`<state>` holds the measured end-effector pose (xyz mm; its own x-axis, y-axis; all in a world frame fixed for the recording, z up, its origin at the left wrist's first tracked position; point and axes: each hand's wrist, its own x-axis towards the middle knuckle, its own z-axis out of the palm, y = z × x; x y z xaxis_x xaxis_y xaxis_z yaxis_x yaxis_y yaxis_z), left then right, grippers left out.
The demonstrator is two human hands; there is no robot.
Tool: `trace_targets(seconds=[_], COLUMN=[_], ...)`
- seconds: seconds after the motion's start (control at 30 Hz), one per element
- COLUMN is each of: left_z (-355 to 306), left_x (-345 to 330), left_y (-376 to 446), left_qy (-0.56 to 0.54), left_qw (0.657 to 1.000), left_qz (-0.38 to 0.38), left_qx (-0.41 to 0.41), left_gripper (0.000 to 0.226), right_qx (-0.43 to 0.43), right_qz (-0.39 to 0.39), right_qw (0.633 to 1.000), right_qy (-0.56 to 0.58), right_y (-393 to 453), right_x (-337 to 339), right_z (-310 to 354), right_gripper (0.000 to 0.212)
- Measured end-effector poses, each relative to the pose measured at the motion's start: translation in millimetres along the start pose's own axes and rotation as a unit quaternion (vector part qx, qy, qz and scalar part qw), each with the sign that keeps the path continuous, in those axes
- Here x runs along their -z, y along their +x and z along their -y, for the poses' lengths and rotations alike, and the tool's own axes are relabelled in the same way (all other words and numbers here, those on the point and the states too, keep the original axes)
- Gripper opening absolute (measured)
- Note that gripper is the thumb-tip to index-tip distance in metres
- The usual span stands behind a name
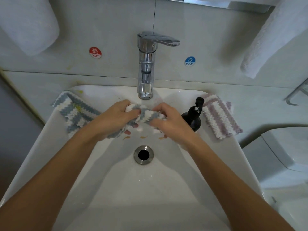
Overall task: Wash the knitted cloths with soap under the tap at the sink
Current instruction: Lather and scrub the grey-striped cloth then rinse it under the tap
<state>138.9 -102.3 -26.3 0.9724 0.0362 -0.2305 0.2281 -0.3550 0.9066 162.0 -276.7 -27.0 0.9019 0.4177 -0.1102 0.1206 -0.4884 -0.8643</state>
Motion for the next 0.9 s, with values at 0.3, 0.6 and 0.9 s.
trace_targets(seconds=[0.3, 0.6, 0.9], left_z=[-4, 12, -3], left_x=[-65, -83, -94], left_y=[-20, -16, -16], left_qy=[0.090, 0.086, -0.045], left_qw=[0.951, 0.944, 0.951], left_qz=[-0.187, -0.247, -0.281], left_qx=[-0.229, -0.203, -0.118], left_gripper=[0.030, 0.034, 0.038], right_qx=[-0.012, -0.032, -0.070], right_qz=[-0.263, -0.240, -0.222], right_qw=[0.932, 0.924, 0.914], right_qy=[0.250, 0.295, 0.332], right_y=[15, 12, 16], right_x=[-19, -30, -36], right_z=[6, 6, 2], right_gripper=[0.046, 0.043, 0.048])
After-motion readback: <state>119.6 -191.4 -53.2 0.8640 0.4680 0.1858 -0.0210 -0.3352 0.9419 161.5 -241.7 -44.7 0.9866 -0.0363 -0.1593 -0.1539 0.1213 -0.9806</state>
